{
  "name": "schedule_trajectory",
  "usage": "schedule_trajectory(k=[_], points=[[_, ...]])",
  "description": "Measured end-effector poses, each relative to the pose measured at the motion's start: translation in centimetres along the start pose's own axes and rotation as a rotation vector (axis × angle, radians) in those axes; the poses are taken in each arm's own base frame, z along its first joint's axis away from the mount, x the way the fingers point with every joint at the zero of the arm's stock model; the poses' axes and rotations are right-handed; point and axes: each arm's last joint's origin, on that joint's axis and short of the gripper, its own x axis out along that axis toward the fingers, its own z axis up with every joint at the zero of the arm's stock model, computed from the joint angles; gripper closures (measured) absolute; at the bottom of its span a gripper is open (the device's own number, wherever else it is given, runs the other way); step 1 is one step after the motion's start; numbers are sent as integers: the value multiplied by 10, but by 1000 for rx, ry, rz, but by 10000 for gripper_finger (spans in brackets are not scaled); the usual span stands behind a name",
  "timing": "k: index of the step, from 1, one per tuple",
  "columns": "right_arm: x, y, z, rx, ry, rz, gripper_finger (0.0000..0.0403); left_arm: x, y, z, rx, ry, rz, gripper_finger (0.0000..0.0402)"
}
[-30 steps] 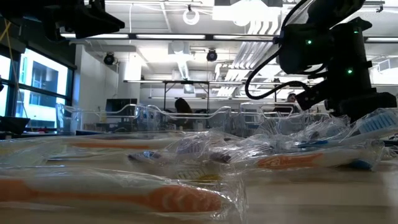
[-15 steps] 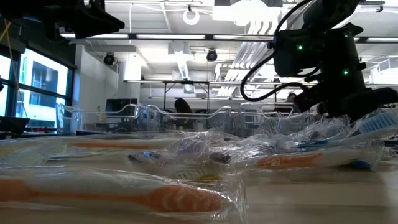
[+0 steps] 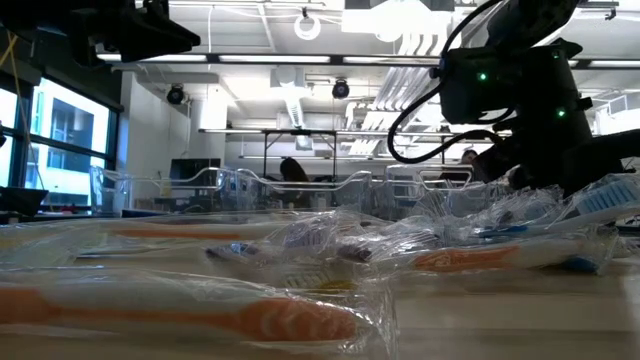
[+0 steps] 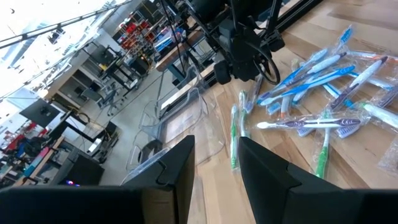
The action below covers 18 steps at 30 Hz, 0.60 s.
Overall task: Pick & Place Toothbrushes
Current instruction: Put the violet toothbrush into the left transparent bin
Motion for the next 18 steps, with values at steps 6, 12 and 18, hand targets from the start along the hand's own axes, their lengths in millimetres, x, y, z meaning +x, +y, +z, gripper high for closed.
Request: schedule_trajectory(k=[6,12,18], points=[[0,0,0,60,-3,-11,273,0,0,0,0,2,2,281],[0,0,0,105,-8,-21,338,0,0,0,0,3,2,281],[0,0,0,110,-9,-26,363,0,0,0,0,3,2,281]])
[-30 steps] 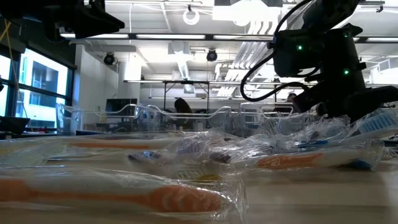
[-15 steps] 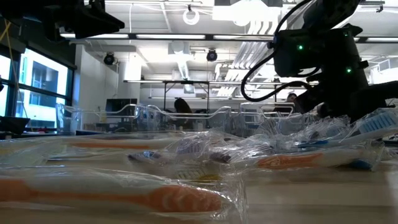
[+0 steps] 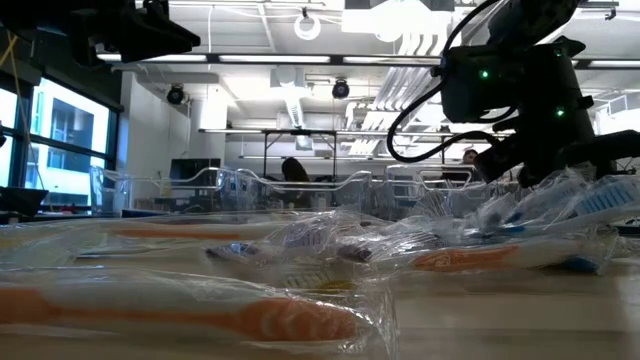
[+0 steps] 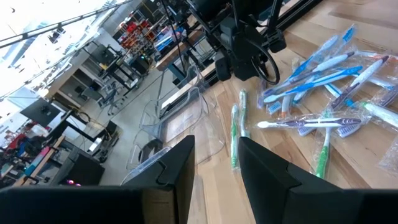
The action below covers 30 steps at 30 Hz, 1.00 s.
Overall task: Pick & Place Toothbrushes
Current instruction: Put the violet toothbrush into the left transparent bin
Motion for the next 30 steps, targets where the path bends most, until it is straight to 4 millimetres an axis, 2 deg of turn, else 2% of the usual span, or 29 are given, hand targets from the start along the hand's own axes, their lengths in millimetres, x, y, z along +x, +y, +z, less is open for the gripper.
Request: schedule_trajectory(k=[9,17,24,30], points=[[-5,-5,-8,68,32,-41,363,0,0,0,0,-1,0,281],[-34,-10,-22,96,-83,-4,363,0,0,0,1,-3,1,281],[-70,-14,-32,113,-309,59,363,0,1,2,2,-22,12,281],[-111,-11,-29,62,-666,141,363,-1,10,11,11,-120,102,281]])
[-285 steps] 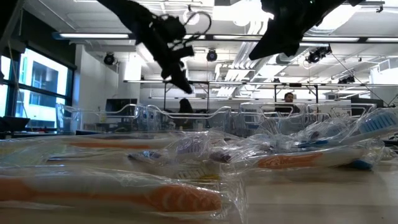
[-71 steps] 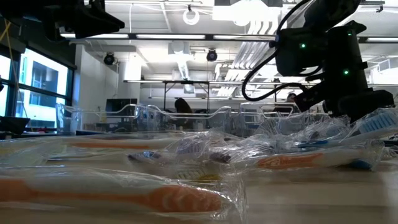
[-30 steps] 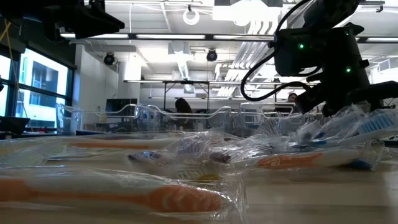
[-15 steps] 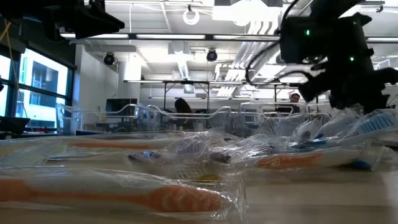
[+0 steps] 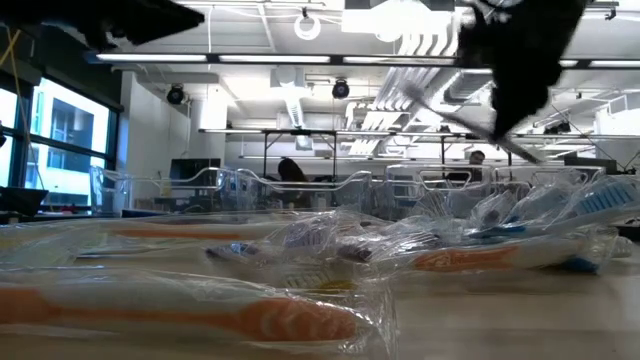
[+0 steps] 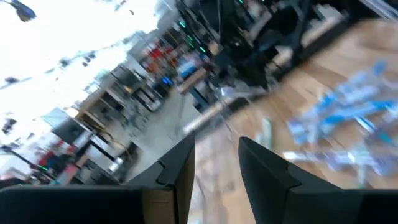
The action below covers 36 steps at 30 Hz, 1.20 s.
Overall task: Pick & Place Toothbrushes
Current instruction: Put the violet toothbrush into the left transparent bin
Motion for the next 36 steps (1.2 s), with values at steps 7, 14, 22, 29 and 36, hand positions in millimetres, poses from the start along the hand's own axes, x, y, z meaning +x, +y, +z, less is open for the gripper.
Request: schedule_trajectory(k=[7,14,22,29,36], points=[[-20,15,31,-153,-396,127,363,0,7,3,-221,10,141,281],[-13,21,48,-275,-574,2,363,13,1,-5,-385,75,101,272],[3,29,63,-329,-680,-39,363,42,1,-7,-496,2,127,180],[20,26,72,-306,-687,-59,363,74,3,-4,-454,-108,69,175],[25,21,77,-290,-690,-74,363,118,7,-3,-424,-40,41,192]])
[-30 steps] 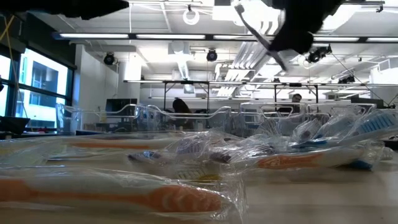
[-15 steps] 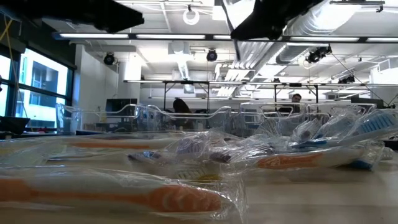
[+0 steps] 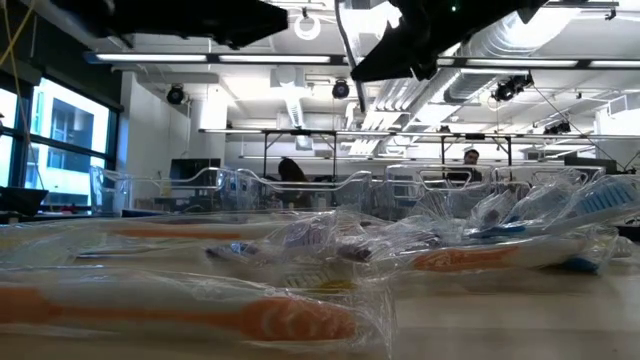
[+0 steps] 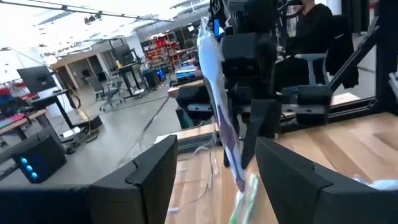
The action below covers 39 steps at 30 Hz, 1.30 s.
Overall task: Pick & Place Toothbrushes
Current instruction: Put the violet toothbrush into the left transparent bin
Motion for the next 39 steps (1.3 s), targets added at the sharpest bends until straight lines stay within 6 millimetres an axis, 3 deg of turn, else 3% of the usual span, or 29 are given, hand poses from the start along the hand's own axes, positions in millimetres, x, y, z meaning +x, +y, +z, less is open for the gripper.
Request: schedule_trajectory(k=[13,24,39], points=[[0,1,1,-37,-16,-1,363,63,5,11,-51,10,-43,193],[0,0,2,-44,-22,-6,363,81,4,8,-103,5,-80,197],[0,0,2,-44,-22,-7,363,81,4,8,-104,8,-81,323]])
